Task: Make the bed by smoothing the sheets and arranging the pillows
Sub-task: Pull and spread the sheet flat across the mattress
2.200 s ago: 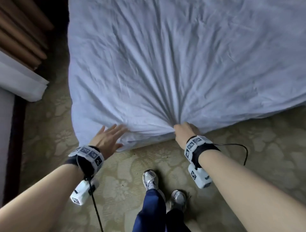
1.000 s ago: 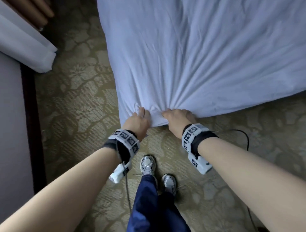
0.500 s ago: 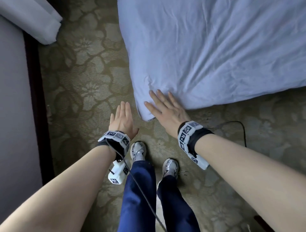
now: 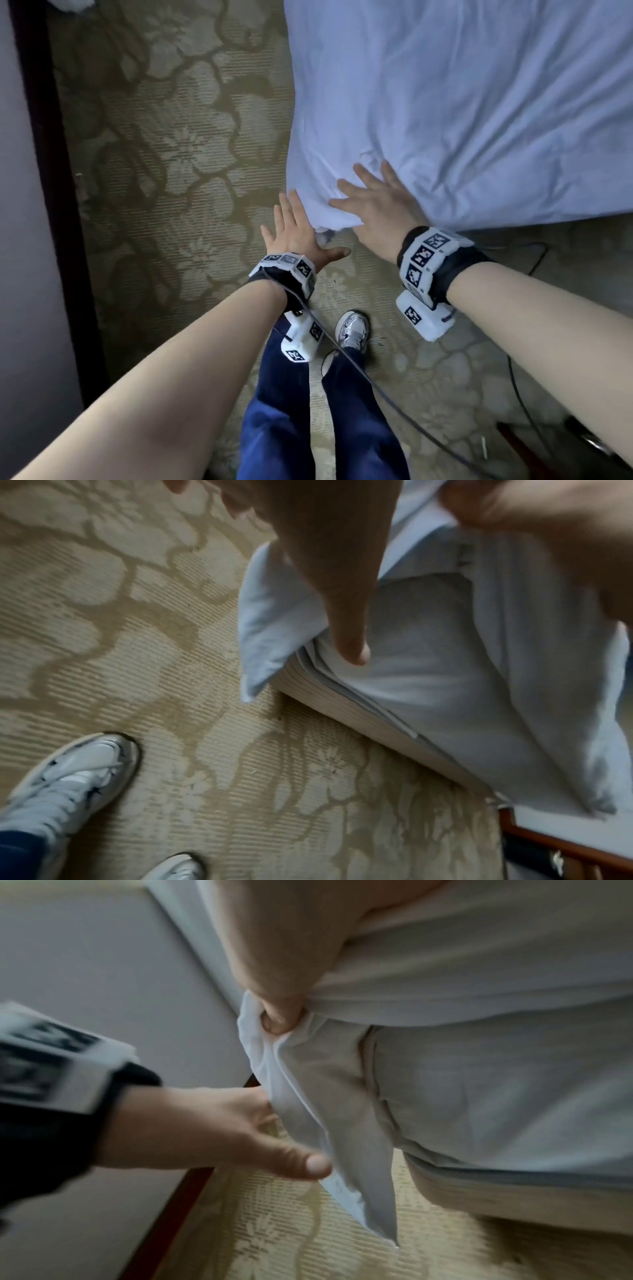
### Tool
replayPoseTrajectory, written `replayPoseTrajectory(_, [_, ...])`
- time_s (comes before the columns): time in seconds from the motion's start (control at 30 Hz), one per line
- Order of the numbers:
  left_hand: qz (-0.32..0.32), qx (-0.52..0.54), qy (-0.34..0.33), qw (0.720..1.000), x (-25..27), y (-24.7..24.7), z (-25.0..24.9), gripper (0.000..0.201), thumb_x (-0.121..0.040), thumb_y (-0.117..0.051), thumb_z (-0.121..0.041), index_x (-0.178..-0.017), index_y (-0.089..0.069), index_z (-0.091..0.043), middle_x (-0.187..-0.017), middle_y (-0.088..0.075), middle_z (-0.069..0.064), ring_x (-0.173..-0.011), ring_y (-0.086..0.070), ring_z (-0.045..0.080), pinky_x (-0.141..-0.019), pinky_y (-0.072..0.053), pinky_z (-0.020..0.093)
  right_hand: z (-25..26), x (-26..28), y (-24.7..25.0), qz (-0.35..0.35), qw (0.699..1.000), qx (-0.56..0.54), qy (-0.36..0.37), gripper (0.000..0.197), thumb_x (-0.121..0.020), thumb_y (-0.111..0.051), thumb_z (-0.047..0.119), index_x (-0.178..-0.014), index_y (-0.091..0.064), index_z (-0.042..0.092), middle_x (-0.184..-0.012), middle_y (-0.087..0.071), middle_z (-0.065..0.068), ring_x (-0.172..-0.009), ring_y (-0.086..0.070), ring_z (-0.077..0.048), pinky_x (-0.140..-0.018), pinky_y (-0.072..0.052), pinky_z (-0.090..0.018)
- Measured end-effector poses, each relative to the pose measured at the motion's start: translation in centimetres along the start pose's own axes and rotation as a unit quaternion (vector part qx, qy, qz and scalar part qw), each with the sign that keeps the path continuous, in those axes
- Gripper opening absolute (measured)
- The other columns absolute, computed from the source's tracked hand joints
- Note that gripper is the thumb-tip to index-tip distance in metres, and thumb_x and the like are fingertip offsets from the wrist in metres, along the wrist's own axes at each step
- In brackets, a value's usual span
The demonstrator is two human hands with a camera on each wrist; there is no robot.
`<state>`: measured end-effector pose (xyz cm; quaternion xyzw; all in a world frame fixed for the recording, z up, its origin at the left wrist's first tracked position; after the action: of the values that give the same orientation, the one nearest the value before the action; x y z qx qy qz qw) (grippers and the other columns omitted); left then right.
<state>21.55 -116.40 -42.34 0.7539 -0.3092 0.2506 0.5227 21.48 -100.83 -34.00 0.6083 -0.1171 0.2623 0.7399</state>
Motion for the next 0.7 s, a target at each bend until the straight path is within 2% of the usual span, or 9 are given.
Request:
replayPoseTrajectory(0.13, [-0.052,0.092,0.076,0.992,-2.5,2.0,0.3,0.109,-0.074,-0.068,-0.052,-0.153,0.003,-0.029,-0.163,-0.001,0.0,-0.149,-0.011,0.025,-0.113,-0.02,0.062,-0.1,1.2,0.4,-0.08,0.993,-0.084,0.011,0.062,-0.073,-0.066,-0.002,-0.132,-0.06,0.017,-0.14,-0.055,-0.008,-0.138,-0.039,-0.034,-0.118,-0.014,-0.055])
replayPoseTrajectory(0.23, [-0.024,0.04,0.054,0.997,-4.1,4.2,0.9,0.073,-0.077,-0.056,-0.035,-0.142,-0.025,-0.036,-0.157,-0.025,0.004,-0.14,-0.032,0.032,-0.104,-0.038,0.059,-0.1,0.5,1.2,-0.025,0.996,-0.08,-0.009,0.063,-0.082,-0.062,0.006,-0.141,-0.049,0.024,-0.149,-0.044,-0.001,-0.144,-0.028,-0.025,-0.121,-0.005,-0.049])
replayPoseTrajectory(0.3, [-0.009,0.013,0.058,0.998,-4.0,6.0,1.1,0.039,-0.081,-0.059,-0.017,-0.118,-0.048,-0.023,-0.12,-0.055,0.012,-0.114,-0.056,0.036,-0.094,-0.049,0.051,0.5,-0.3,1.3,0.027,0.999,-0.02,-0.025,0.069,-0.086,-0.058,0.015,-0.149,-0.034,0.027,-0.158,-0.028,0.001,-0.149,-0.014,-0.021,-0.121,0.003,-0.047])
replayPoseTrajectory(0.33, [-0.017,-0.01,0.057,0.998,-3.8,6.7,1.4,0.031,-0.084,-0.059,-0.011,-0.113,-0.051,-0.019,-0.107,-0.059,0.013,-0.104,-0.06,0.037,-0.089,-0.051,0.047,1.1,-0.7,1.1,0.041,0.999,0.004,-0.035,0.073,-0.086,-0.057,0.017,-0.152,-0.027,0.026,-0.161,-0.018,-0.001,-0.15,-0.007,-0.022,-0.12,0.005,-0.047])
replayPoseTrajectory(0.43, [-0.052,-0.072,-0.001,0.996,-3.0,8.8,2.8,0.031,-0.089,-0.052,-0.011,-0.119,-0.052,-0.013,-0.1,-0.064,0.02,-0.092,-0.062,0.041,-0.078,-0.051,0.044,4.0,-2.4,1.0,0.017,0.999,0.023,-0.039,0.086,-0.084,-0.054,0.016,-0.156,-0.006,0.015,-0.163,0.005,-0.01,-0.149,0.007,-0.028,-0.12,0.005,-0.049])
replayPoseTrajectory(0.57, [-0.025,-0.129,-0.051,0.99,-1.5,10.8,3.6,0.042,-0.076,-0.067,-0.01,-0.113,-0.048,-0.015,-0.085,-0.066,0.014,-0.083,-0.065,0.039,-0.074,-0.054,0.044,7.9,-6.3,2.4,-0.002,1.0,0.004,-0.015,0.096,-0.081,-0.055,0.014,-0.155,0.006,0.014,-0.162,0.01,-0.012,-0.149,0.008,-0.03,-0.12,0.003,-0.049])
replayPoseTrajectory(0.63, [-0.048,-0.123,-0.071,0.989,-0.7,11.7,4.0,0.04,-0.078,-0.064,-0.008,-0.115,-0.05,-0.01,-0.084,-0.067,0.015,-0.082,-0.065,0.039,-0.071,-0.052,0.041,9.6,-8.5,3.6,0.037,0.999,-0.01,-0.025,0.085,-0.084,-0.053,0.013,-0.154,-0.006,0.011,-0.161,-0.005,-0.017,-0.148,-0.007,-0.034,-0.12,-0.008,-0.046])
replayPoseTrajectory(0.67, [-0.071,-0.104,-0.076,0.989,-0.2,12.1,4.2,0.035,-0.081,-0.06,-0.01,-0.115,-0.052,-0.009,-0.085,-0.067,0.016,-0.081,-0.064,0.039,-0.07,-0.049,0.04,10.2,-9.3,4.3,0.061,0.997,-0.022,-0.039,0.069,-0.087,-0.05,0.011,-0.15,-0.022,0.009,-0.154,-0.025,-0.019,-0.142,-0.025,-0.035,-0.114,-0.024,-0.043])
replayPoseTrajectory(0.7, [-0.093,-0.085,-0.072,0.989,0.0,12.6,4.3,0.031,-0.084,-0.055,-0.013,-0.115,-0.053,-0.01,-0.086,-0.067,0.017,-0.081,-0.063,0.04,-0.068,-0.047,0.039,10.5,-9.8,5.1,0.083,0.995,-0.027,-0.051,0.049,-0.09,-0.047,0.009,-0.139,-0.039,0.007,-0.14,-0.045,-0.017,-0.128,-0.044,-0.035,-0.098,-0.04,-0.039])
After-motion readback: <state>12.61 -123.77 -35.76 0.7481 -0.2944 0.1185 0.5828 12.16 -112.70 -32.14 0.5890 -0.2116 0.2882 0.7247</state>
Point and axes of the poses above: each hand's wrist, its own x-axis away from the middle knuckle, its own y-axis out of the back of the hand, z = x × y, the point moved 1 cm from there along -x, towards the middle knuckle
